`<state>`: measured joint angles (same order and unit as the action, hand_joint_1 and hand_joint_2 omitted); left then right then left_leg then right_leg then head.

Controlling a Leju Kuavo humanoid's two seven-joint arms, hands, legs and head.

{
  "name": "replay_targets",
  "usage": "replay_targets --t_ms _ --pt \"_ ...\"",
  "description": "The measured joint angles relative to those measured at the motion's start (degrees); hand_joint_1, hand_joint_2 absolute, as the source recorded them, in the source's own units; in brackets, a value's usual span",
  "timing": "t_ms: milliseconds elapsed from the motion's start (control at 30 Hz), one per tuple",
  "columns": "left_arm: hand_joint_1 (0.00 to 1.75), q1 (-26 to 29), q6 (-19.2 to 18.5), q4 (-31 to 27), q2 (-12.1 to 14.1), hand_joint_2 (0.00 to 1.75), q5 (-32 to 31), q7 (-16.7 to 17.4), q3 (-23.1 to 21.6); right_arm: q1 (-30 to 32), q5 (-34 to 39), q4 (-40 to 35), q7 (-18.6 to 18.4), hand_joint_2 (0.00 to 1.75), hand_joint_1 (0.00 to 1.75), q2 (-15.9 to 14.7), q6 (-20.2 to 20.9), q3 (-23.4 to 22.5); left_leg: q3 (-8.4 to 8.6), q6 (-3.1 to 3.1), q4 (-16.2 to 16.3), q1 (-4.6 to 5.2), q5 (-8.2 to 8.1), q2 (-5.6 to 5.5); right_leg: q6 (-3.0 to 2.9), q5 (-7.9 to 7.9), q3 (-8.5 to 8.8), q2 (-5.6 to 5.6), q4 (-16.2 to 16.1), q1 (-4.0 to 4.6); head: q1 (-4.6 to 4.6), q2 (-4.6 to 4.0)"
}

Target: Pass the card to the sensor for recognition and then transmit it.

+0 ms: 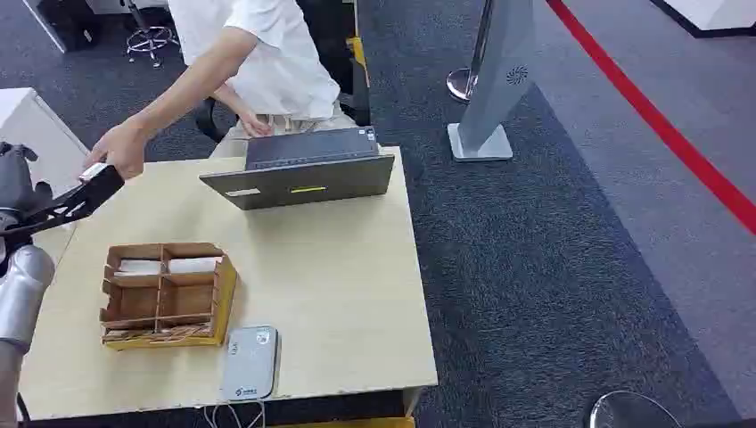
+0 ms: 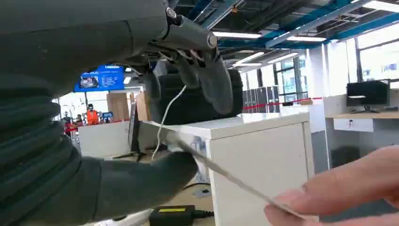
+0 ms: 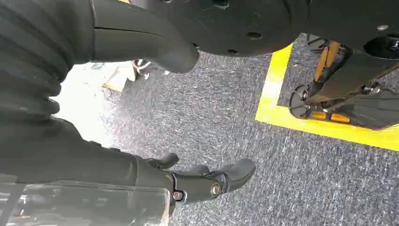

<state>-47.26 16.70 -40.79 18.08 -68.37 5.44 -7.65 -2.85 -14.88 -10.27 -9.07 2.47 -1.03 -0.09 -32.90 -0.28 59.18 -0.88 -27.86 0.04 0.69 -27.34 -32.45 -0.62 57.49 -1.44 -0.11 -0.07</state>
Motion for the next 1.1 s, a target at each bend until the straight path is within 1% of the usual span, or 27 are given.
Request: replay_targets --t_ms 367,500,867,933,1000,1100 --pt "1.75 0.0 -0.1 -0.3 0.5 1.75 0.3 -0.4 -0.5 0.0 -0.1 0.0 0.0 1.75 0.00 -0.1 0.0 -0.8 0.00 0.00 0.0 0.00 0.00 -0.02 0.00 0.00 0.01 0.02 0.0 0.00 -0.02 0.00" --pt "1.75 0.0 0.0 -0.3 0.9 1.75 -2.2 1.3 -1.6 0.0 -0.3 0.0 0.1 1.75 0.00 -0.2 -0.1 -0.9 0.00 0.00 0.0 0.00 0.00 -0.01 0.00 0.00 0.00 0.01 0.0 0.00 -0.02 0.00" --pt "1.75 0.9 -0.3 -1.9 0.0 1.75 -2.3 1.0 -2.9 0.1 -0.3 0.0 0.1 1.75 0.00 -0.2 -0.1 -1.4 0.01 0.00 0.0 0.01 0.00 0.00 0.00 0.00 0.00 0.01 0.0 0.00 -0.02 0.00" --pt "1.75 2.2 -0.3 -4.3 -0.5 1.75 -2.2 0.0 -3.2 0.1 -0.2 0.0 0.0 1.75 0.00 -0.2 -0.2 -1.6 0.01 0.00 0.0 0.01 0.00 -0.01 0.00 0.00 0.00 0.03 0.0 -0.01 -0.02 0.00" --pt "1.75 5.0 -0.8 -8.9 -1.5 1.75 -2.0 -0.7 -4.1 0.1 0.0 0.0 0.0 1.75 0.00 -0.2 -0.3 -2.0 0.00 0.00 0.0 0.05 0.00 -0.03 0.00 0.00 0.00 0.06 0.0 -0.03 -0.02 0.00" --pt "1.75 9.5 -2.8 -17.9 -3.1 1.75 -2.2 0.8 -6.8 0.2 0.0 0.0 0.0 1.75 0.00 -0.2 -0.8 -2.6 -0.08 0.01 0.0 0.05 -0.01 -0.11 0.02 -0.01 0.01 0.13 0.0 -0.04 0.07 0.00"
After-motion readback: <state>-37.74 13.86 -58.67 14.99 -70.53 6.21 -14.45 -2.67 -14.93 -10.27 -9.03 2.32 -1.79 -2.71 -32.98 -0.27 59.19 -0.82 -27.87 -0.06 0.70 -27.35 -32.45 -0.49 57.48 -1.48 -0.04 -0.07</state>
